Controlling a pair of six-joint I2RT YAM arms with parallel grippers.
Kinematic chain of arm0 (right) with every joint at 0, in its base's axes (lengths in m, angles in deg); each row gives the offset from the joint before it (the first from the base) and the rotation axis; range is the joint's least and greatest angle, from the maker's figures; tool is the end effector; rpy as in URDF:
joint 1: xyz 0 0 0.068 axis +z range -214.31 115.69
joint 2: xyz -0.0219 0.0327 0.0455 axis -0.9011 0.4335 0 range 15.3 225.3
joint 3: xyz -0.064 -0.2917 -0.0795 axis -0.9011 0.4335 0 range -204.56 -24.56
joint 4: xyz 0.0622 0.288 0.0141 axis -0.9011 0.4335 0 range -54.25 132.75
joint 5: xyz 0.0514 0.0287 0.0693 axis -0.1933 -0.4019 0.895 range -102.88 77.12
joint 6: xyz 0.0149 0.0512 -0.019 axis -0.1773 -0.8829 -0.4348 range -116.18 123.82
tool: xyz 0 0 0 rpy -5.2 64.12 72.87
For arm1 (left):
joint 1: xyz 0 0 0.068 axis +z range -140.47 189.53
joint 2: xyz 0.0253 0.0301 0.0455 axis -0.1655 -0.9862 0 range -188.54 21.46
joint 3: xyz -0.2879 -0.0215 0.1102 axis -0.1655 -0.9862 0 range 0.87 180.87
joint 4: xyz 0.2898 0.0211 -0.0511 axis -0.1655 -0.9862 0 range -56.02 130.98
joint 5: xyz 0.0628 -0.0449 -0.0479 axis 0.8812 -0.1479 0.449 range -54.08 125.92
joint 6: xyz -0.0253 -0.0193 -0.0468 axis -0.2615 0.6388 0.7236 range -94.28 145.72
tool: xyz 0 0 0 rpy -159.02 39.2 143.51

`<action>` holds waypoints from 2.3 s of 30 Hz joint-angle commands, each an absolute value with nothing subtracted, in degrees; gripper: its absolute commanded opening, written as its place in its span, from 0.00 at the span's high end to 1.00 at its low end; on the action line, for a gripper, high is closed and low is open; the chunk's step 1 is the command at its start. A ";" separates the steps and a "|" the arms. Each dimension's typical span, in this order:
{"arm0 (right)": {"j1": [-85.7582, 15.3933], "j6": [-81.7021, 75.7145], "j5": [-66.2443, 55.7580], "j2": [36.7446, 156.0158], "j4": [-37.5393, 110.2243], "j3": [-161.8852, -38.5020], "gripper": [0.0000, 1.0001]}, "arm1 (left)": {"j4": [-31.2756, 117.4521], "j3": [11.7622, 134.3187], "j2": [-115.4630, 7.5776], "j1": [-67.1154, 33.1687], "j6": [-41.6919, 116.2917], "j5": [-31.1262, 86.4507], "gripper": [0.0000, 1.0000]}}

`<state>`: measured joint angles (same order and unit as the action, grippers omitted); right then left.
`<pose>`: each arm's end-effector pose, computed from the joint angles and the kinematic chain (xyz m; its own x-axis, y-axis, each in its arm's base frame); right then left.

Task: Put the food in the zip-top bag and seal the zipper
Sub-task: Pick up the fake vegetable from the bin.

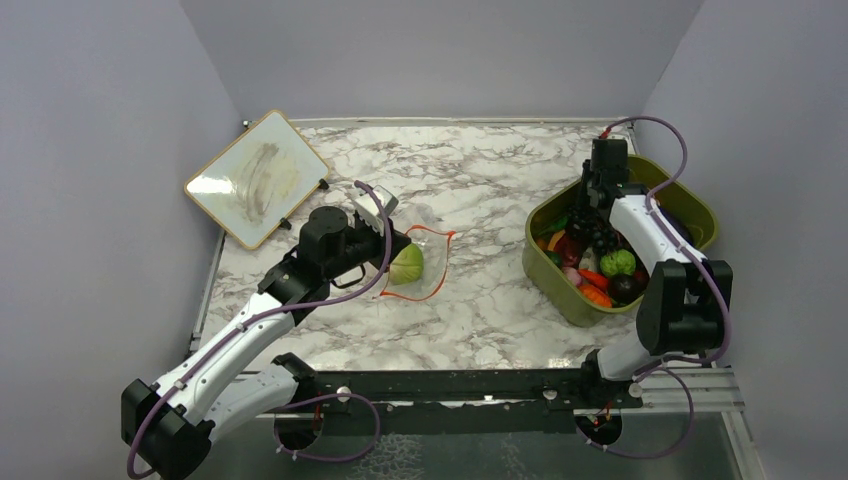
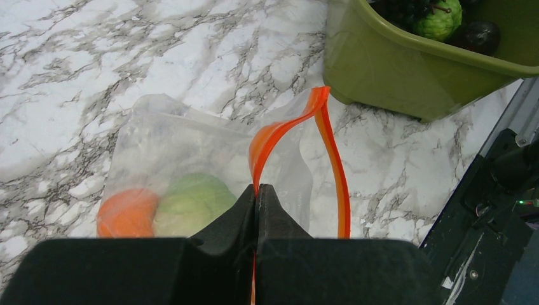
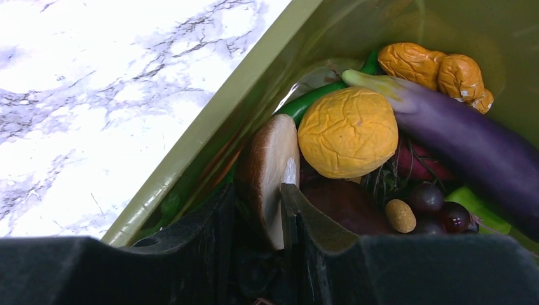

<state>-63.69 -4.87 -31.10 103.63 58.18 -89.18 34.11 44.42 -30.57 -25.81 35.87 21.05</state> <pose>0.3696 -0.0084 0.2764 -0.6816 0.1362 -0.7189 0.3129 0.9424 -0.1181 0.1810 -0.1409 0.3392 -0.3468 0.0370 -0.9372 0.7109 0.6622 -0.2369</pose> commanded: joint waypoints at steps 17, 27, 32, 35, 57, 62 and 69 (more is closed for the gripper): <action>-64.05 -5.28 -34.04 102.45 57.91 -89.83 0.88 | 35.50 44.02 -29.55 -25.99 35.65 22.57 1.00; -63.87 -6.02 -33.64 98.32 59.92 -90.74 0.91 | 35.35 43.89 -28.74 -25.99 35.43 23.86 1.00; -63.79 -6.35 -33.97 95.83 61.37 -90.95 0.92 | 35.52 43.76 -28.77 -25.92 35.58 24.02 1.00; -63.47 -7.85 -32.82 94.59 63.60 -92.24 0.92 | 35.33 43.73 -28.66 -25.92 35.56 24.25 1.00; -59.60 -11.73 -10.11 76.77 73.97 -96.92 0.94 | 35.32 43.50 -28.71 -25.96 35.78 26.59 1.00; -59.22 -12.70 1.88 72.50 72.87 -95.53 0.95 | 35.40 44.13 -29.54 -25.89 37.46 26.46 1.00; -57.92 -18.03 17.73 68.27 65.03 -89.23 0.96 | 35.57 47.32 -31.98 -25.89 42.43 24.25 1.00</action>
